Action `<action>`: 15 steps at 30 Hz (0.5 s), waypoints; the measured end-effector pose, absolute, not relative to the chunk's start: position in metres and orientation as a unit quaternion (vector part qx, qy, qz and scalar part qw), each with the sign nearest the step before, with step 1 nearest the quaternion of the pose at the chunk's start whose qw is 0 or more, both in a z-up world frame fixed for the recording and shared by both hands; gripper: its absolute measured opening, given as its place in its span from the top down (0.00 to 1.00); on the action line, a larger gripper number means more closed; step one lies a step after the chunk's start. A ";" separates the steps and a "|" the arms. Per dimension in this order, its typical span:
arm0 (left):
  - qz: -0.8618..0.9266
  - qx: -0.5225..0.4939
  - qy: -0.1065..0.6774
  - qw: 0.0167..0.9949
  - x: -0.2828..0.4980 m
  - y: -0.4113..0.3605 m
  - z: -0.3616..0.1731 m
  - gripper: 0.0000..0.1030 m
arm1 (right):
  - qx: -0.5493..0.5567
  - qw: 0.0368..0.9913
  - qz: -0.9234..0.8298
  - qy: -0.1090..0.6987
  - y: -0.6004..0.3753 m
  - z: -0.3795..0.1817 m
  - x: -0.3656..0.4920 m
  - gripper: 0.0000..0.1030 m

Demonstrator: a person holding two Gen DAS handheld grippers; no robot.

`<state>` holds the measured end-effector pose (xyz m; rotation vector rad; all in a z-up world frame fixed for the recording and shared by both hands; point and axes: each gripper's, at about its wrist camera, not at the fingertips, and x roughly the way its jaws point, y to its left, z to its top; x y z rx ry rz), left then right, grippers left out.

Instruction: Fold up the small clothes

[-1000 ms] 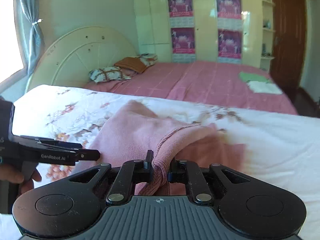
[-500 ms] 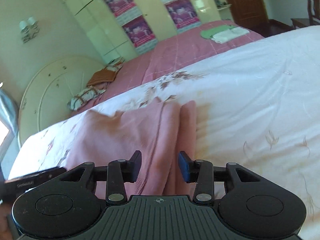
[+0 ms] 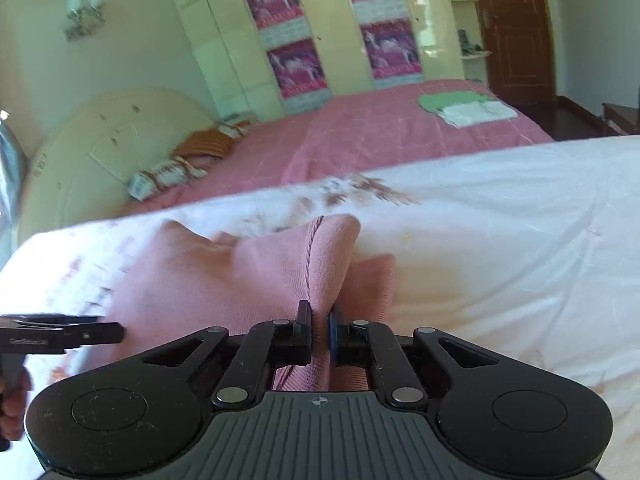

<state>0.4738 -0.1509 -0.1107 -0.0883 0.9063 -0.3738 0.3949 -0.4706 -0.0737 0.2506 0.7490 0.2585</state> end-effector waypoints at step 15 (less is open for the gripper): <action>-0.156 -0.129 0.402 0.893 0.379 -0.090 -0.110 0.37 | 0.211 0.882 0.163 0.389 -0.479 -0.049 0.301 0.57</action>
